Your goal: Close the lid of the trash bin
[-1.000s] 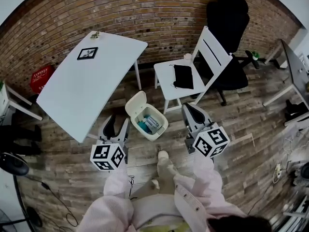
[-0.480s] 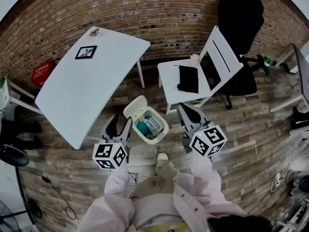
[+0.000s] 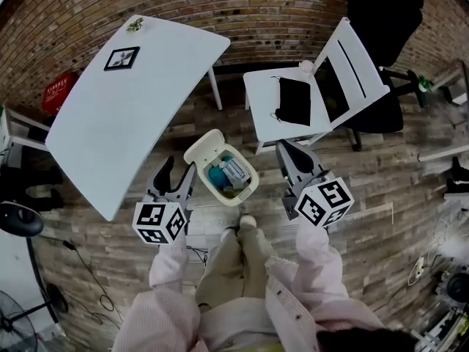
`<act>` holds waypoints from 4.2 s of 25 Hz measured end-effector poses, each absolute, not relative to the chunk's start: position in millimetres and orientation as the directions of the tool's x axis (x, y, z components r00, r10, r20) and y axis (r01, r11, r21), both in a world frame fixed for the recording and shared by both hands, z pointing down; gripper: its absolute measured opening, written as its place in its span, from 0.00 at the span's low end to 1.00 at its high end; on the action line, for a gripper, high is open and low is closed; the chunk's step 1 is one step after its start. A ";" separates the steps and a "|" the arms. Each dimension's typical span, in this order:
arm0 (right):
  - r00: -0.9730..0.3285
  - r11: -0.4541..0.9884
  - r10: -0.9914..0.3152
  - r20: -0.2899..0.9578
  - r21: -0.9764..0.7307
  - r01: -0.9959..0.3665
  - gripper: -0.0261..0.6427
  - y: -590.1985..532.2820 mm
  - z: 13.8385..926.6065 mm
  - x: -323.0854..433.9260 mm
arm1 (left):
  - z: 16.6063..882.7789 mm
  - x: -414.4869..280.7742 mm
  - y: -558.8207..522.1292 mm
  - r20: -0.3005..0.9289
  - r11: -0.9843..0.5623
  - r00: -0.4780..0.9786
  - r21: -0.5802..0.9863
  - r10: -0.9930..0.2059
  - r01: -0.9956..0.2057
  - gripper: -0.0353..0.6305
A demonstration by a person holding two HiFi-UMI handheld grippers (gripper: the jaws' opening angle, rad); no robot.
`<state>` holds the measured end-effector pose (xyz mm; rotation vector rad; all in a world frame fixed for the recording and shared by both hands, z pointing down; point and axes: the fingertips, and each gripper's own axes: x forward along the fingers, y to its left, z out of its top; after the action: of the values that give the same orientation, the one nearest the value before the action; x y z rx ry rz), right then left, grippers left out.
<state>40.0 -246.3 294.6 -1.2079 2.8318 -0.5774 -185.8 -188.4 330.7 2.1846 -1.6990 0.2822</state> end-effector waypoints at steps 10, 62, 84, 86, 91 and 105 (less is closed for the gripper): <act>-0.728 0.622 -0.652 0.211 -0.401 -0.673 0.04 -272.8 386.5 11.3 | 413.1 -204.1 -227.4 0.479 -0.230 0.269 0.141 -0.835 -0.963 0.43; -0.685 0.503 -0.594 0.421 -0.469 -0.725 0.04 -216.8 547.8 1.1 | 594.1 -177.4 -252.4 0.747 -0.509 0.383 0.069 -0.544 -0.858 0.45; -0.647 0.454 -0.627 0.434 -0.471 -0.756 0.04 -184.3 554.2 25.4 | 612.8 -120.3 -200.6 0.757 -0.548 0.451 0.147 -0.474 -0.823 0.45; -0.642 0.447 -0.631 0.435 -0.473 -0.760 0.04 -183.7 556.0 27.7 | 617.3 -114.6 -195.6 0.761 -0.554 0.462 0.164 -0.455 -0.816 0.45; -0.633 0.433 -0.636 0.441 -0.475 -0.766 0.04 -181.7 559.8 29.1 | 628.6 -103.8 -183.8 0.769 -0.572 0.489 0.201 -0.412 -0.796 0.45; -0.598 0.378 -0.646 0.474 -0.482 -0.791 0.04 -169.8 576.5 42.1 | 668.1 -75.1 -156.5 0.799 -0.564 0.530 0.308 -0.285 -0.766 0.41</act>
<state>42.1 -169.8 576.5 -1.4691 2.7737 -1.1701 -75.1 -156.5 668.1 2.1084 -0.8482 0.9379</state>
